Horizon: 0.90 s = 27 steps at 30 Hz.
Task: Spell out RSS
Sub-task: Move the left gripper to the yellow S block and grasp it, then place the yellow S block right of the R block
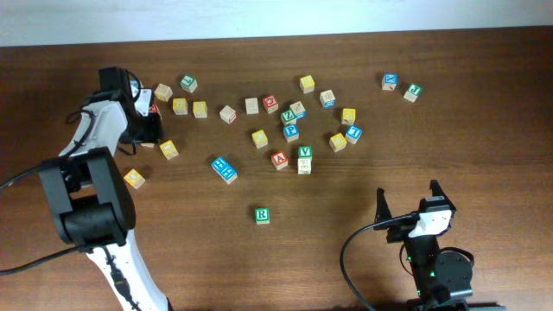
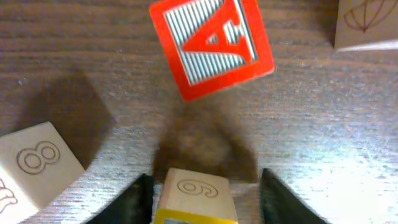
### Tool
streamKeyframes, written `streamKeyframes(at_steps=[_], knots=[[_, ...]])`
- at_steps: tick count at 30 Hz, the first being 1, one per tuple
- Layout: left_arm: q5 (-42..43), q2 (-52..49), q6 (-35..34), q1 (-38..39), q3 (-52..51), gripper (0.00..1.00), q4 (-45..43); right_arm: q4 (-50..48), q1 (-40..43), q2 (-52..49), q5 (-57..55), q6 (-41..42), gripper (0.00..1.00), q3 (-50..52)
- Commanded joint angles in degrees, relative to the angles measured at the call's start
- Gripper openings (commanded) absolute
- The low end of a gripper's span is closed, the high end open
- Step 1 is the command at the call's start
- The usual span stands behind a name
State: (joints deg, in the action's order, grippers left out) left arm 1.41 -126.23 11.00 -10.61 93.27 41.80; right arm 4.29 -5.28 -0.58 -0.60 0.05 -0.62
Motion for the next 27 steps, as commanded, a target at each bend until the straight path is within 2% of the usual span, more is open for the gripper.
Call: streamKeyframes(at_steps=[1,4,6,13,16,19,21,22,24,25,26,27], knots=[[-0.33,-0.57,0.26,-0.04,-0.44,0.38,0.68,0.39,0.44,0.37,-0.5,0.44,0.98,0.31],[-0.31,-0.57,0.26,-0.02,-0.44,0.37,0.63,0.39,0.44,0.37,-0.5,0.44,0.98,0.31],[-0.31,-0.57,0.26,-0.02,-0.44,0.3,0.66,0.39,0.44,0.37,-0.5,0.44,0.98,0.31],[-0.13,-0.39,0.2,-0.02,-0.37,0.21,0.92,0.39,0.44,0.37,-0.5,0.44,0.98,0.31],[-0.13,0.9,-4.63,-0.04,-0.33,0.19,0.98,0.39,0.44,0.37,-0.5,0.44,0.98,0.31],[-0.13,3.3,-5.51,-0.02,-0.33,0.18,1.6,0.39,0.44,0.37,-0.5,0.44,0.98,0.31],[-0.04,6.38,-9.66,-0.02,-0.33,0.17,2.84,0.39,0.44,0.37,-0.5,0.44,0.98,0.31],[1.9,8.39,-12.59,-0.02,-0.33,0.18,3.76,0.39,0.44,0.37,-0.5,0.44,0.98,0.31],[10.21,11.72,-13.2,-0.02,-0.33,0.18,6.16,0.39,0.44,0.37,-0.5,0.44,0.98,0.31],[14.53,13.2,-13.2,-0.02,-0.33,0.16,7.39,0.39,0.44,0.37,-0.5,0.44,0.98,0.31],[19.71,14.88,-13.25,0.07,-0.33,0.11,9.27,0.39,0.44,0.37,-0.5,0.44,0.98,0.31],[23.61,16.13,-13.42,0.24,-0.33,0.11,11.13,0.39,0.44,0.37,-0.5,0.44,0.98,0.31]])
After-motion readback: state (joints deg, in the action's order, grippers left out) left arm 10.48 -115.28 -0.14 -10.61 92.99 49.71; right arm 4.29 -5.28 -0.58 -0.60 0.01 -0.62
